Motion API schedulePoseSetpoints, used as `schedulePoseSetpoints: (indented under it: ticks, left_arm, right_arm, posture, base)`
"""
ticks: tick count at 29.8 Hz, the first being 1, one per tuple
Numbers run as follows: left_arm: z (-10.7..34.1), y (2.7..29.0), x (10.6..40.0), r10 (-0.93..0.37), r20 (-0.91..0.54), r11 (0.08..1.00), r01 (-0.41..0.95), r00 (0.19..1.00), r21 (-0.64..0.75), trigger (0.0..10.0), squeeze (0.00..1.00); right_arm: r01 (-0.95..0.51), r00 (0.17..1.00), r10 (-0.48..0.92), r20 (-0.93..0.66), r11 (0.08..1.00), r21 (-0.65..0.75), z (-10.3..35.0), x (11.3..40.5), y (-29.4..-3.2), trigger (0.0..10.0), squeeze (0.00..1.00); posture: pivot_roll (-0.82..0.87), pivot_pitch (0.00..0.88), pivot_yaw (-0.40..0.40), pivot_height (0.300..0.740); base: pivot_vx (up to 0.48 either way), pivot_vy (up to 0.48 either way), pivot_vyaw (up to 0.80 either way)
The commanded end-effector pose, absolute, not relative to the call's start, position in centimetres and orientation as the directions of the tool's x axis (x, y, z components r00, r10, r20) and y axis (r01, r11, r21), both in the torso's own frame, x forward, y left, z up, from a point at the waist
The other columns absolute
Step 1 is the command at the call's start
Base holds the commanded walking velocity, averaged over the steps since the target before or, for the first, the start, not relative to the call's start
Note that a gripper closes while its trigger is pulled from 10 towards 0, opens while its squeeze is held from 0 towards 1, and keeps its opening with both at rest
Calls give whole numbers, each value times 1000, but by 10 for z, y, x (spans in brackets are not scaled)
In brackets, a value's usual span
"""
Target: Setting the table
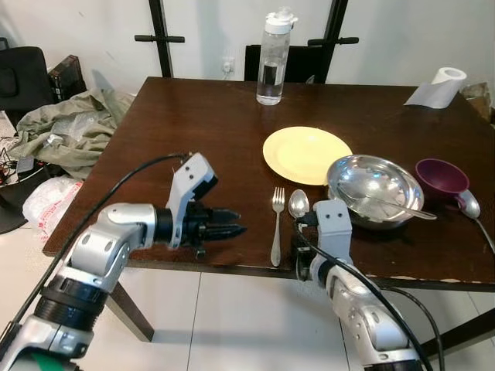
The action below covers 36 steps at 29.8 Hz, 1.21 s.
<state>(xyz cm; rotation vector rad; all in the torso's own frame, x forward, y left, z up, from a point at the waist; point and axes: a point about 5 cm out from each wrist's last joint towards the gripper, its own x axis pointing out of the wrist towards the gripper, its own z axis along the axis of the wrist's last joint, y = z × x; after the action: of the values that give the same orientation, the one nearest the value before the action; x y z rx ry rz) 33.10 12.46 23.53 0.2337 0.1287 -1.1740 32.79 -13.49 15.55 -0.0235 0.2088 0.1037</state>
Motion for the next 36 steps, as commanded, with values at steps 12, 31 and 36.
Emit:
schedulePoseSetpoints:
  ticks: [12, 31, 36]
  left_arm:
    - [231, 124, 327, -891, -245, 365, 924, 382, 112, 10000, 0]
    - [244, 134, 333, -836, -131, 523, 846, 533, 102, 10000, 0]
    - [258, 143, 335, -735, -20, 672, 733, 677, 108, 10000, 0]
  right_arm:
    - [-92, 955, 105, -276, 994, 58, 137, 322, -136, 0, 0]
    - [-260, 957, 235, 172, 954, 148, 220, 306, -121, 10000, 0]
    - [-244, 947, 203, 249, 959, 144, 228, 295, -122, 10000, 0]
  posture:
    - [106, 180, 110, 740]
    - [90, 186, 122, 740]
    - [82, 180, 127, 740]
  base:
    - [0, 0, 0]
    - [0, 0, 0]
    - [0, 0, 0]
